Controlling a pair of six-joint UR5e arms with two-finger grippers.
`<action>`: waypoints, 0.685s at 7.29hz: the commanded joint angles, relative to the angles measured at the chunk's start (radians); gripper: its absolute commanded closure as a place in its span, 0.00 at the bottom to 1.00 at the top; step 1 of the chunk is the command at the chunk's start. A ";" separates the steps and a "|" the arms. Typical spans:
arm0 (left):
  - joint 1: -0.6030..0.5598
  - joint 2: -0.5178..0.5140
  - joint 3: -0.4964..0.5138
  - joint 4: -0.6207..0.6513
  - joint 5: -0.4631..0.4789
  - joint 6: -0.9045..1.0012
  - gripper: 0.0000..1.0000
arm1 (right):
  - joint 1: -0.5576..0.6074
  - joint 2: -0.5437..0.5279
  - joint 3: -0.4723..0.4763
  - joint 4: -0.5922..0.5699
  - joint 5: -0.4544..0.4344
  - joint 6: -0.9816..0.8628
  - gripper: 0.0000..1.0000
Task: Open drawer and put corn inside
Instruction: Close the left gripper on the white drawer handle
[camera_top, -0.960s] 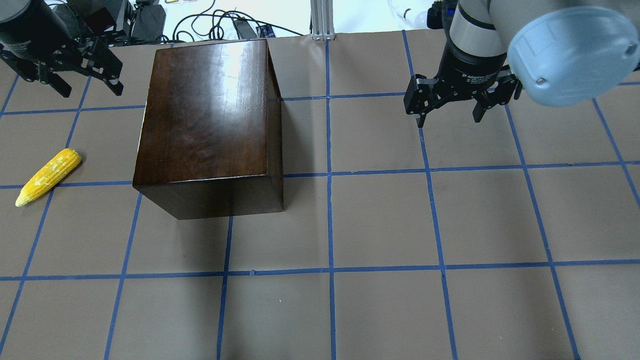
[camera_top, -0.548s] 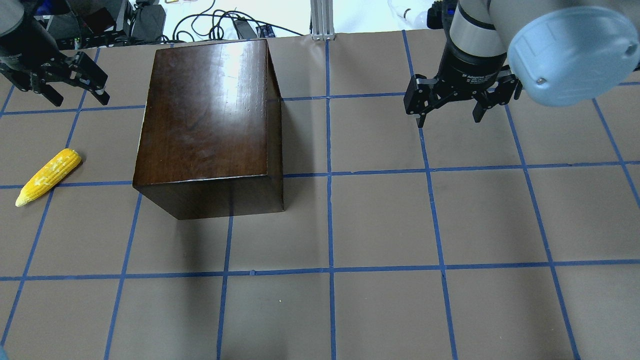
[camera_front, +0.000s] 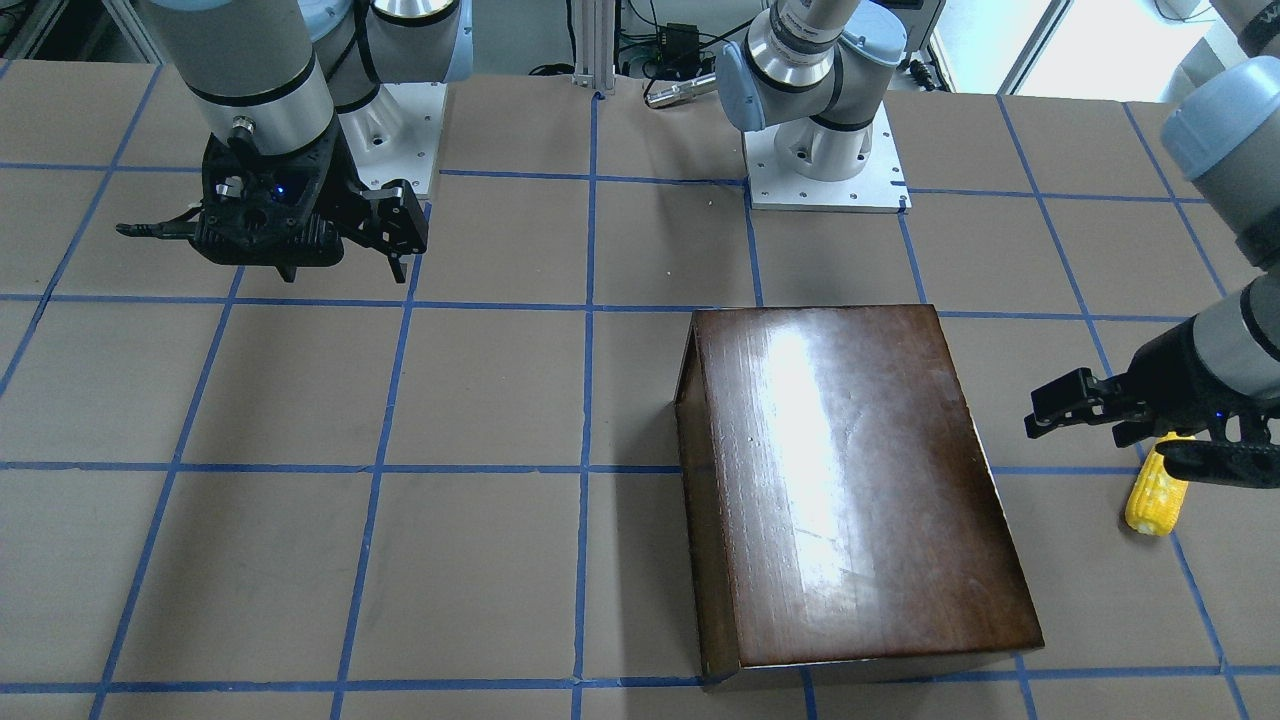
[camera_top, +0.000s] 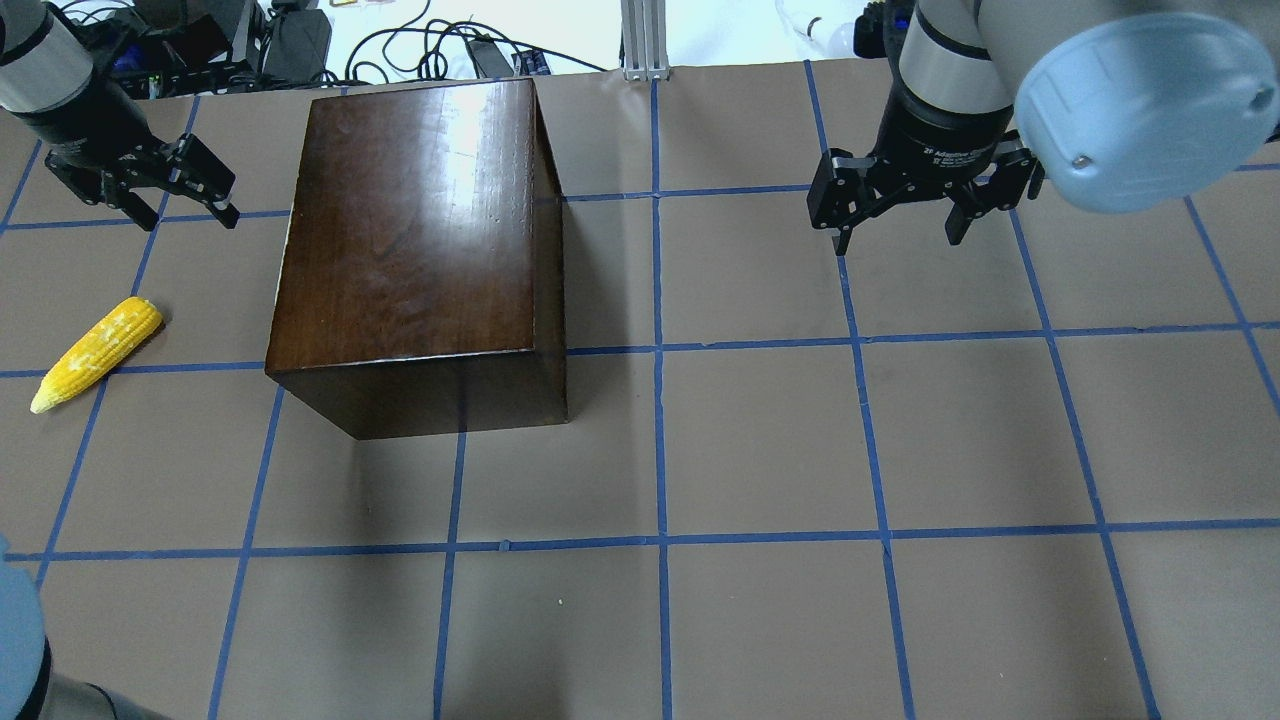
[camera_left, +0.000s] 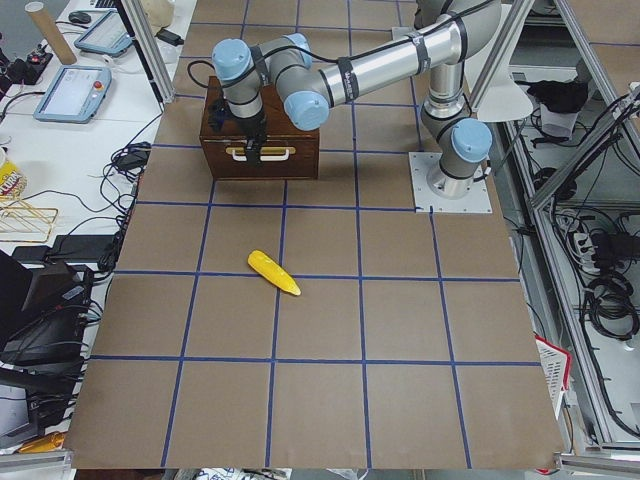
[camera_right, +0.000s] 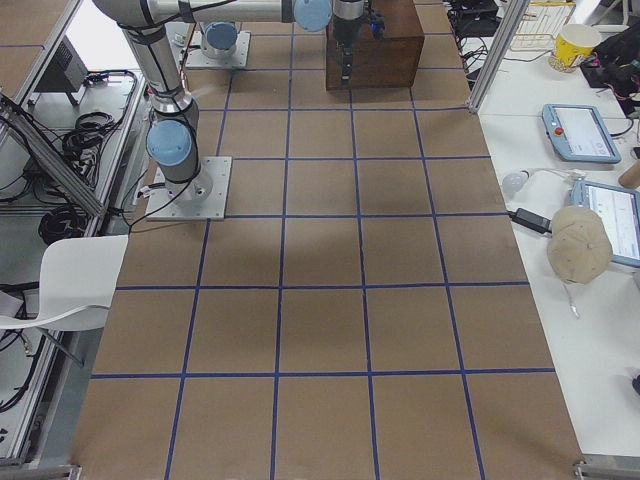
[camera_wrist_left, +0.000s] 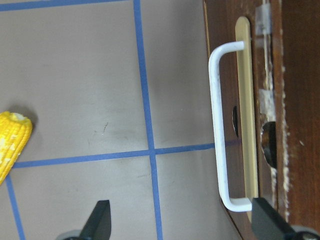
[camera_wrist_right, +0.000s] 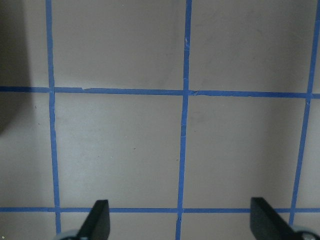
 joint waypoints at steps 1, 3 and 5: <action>0.034 -0.046 -0.006 0.027 -0.053 0.005 0.00 | 0.000 0.000 0.000 0.000 0.000 0.000 0.00; 0.034 -0.068 -0.017 0.027 -0.074 0.002 0.00 | 0.000 0.000 0.000 0.000 0.000 0.000 0.00; 0.034 -0.074 -0.033 0.027 -0.131 0.003 0.00 | 0.000 0.000 0.000 0.000 0.000 0.000 0.00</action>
